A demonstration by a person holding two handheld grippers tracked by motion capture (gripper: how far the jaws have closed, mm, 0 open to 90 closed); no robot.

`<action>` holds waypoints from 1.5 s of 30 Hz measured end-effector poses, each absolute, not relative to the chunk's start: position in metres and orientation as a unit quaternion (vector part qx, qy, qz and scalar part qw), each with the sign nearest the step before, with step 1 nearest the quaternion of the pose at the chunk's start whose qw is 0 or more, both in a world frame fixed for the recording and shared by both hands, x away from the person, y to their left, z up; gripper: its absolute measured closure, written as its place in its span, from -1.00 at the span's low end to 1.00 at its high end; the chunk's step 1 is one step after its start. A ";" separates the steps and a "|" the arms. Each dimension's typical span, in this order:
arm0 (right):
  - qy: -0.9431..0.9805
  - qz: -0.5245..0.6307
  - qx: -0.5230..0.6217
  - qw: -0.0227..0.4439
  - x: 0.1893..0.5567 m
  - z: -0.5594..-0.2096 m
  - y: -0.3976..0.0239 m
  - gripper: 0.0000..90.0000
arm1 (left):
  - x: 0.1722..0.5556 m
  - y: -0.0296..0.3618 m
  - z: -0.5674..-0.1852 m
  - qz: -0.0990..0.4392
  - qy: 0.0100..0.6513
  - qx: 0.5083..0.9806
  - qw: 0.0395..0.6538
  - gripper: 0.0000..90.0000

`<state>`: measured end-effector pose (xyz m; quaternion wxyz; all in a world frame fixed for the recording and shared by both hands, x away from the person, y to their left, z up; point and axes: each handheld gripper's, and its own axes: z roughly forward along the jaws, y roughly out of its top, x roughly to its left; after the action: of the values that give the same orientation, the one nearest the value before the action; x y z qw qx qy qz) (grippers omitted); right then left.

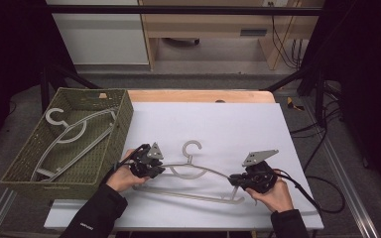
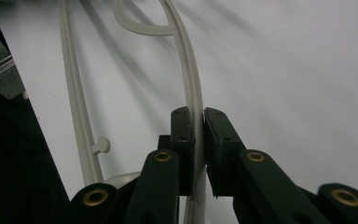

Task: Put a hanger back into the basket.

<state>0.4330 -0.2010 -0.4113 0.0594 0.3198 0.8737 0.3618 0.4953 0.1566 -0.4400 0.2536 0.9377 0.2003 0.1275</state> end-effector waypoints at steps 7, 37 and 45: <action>0.873 0.370 0.310 0.066 0.435 -0.411 -0.204 0.80 | 0.479 0.160 -0.428 0.148 0.177 0.938 0.259 0.70; 0.768 0.479 0.389 0.171 0.424 -0.387 -0.248 -0.20 | 0.426 0.180 -0.406 0.202 0.278 0.894 0.288 0.82; 0.746 0.489 0.414 0.179 0.419 -0.395 -0.263 -0.59 | 0.427 0.192 -0.392 0.234 0.321 0.867 0.301 0.82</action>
<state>0.4194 -0.2634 -0.3948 0.1786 0.4142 0.7465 0.4892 0.4269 0.1922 -0.3917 0.3014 0.8668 0.3211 0.2338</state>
